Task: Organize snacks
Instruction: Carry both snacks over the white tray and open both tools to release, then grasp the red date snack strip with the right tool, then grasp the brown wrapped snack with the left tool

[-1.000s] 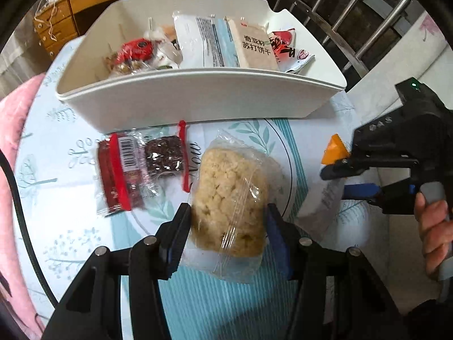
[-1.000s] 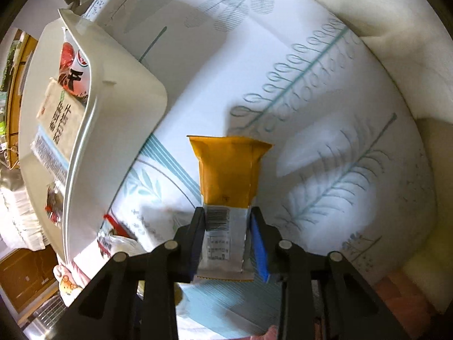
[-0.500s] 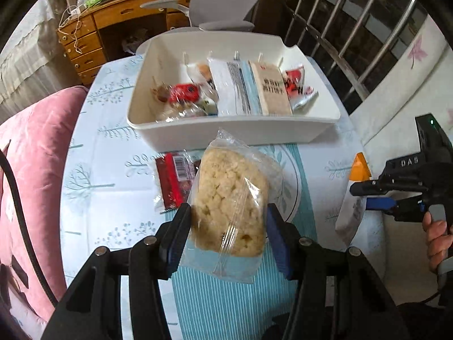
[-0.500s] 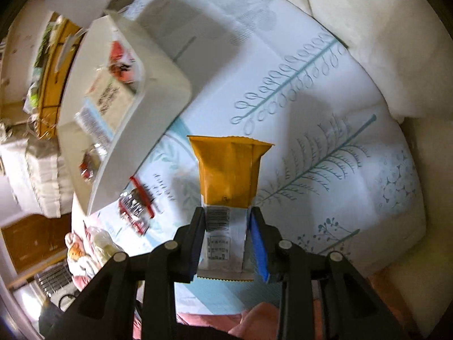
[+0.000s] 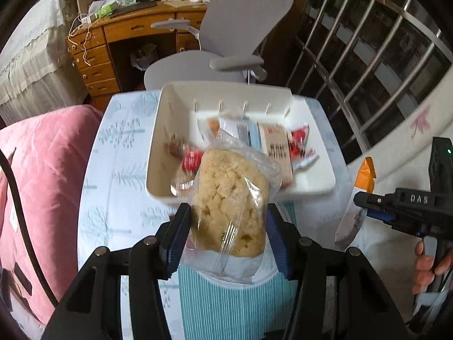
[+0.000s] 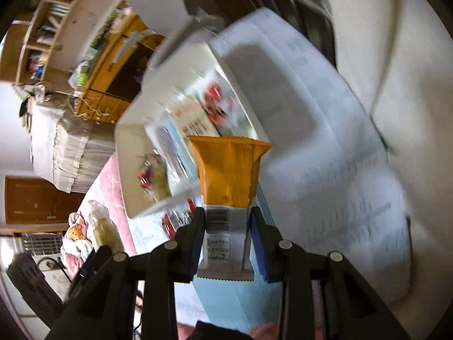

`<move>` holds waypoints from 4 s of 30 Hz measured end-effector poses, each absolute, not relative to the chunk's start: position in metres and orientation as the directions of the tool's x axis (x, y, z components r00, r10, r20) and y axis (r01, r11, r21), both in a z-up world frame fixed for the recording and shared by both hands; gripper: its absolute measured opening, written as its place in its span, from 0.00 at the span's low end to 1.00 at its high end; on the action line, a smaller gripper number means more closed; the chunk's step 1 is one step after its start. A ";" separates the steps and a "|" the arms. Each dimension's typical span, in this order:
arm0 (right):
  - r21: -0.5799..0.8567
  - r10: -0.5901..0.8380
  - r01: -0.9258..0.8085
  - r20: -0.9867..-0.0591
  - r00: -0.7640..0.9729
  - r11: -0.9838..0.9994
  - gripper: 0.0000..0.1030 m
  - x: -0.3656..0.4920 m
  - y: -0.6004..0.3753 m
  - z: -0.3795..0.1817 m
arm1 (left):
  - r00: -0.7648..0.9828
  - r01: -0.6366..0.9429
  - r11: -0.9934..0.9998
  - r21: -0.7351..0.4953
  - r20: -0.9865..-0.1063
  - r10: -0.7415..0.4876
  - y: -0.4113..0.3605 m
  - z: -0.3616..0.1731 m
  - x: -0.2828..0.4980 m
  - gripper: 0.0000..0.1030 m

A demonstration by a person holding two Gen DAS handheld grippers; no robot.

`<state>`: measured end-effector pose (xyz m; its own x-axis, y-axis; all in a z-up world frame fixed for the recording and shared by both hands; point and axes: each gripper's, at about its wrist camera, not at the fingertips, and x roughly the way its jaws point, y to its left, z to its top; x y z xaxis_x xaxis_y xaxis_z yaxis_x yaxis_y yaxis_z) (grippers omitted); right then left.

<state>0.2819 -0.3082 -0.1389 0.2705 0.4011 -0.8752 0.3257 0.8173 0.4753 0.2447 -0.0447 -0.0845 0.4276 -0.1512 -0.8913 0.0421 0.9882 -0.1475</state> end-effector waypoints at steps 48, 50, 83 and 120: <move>0.482 0.457 -0.054 -0.781 0.425 0.874 0.60 0.272 -0.248 -0.101 | 0.442 -0.280 0.954 -0.104 -0.896 0.032 0.044 -0.075 0.199 0.88; 0.479 0.466 -0.077 -0.782 0.414 0.874 0.61 0.264 -0.240 -0.105 | 0.442 -0.311 0.943 -0.117 -0.896 0.034 0.056 -0.080 0.185 0.88; 0.190 0.215 -0.100 -0.833 0.510 0.977 0.61 0.213 -0.106 -0.219 | 0.201 -0.129 0.942 -0.310 -0.938 -0.281 0.097 -0.234 0.224 0.89; 0.093 0.070 0.020 -0.861 0.503 0.995 0.38 0.213 -0.138 -0.251 | 0.201 0.030 0.960 -0.280 -0.939 -0.280 0.027 -0.294 0.277 0.78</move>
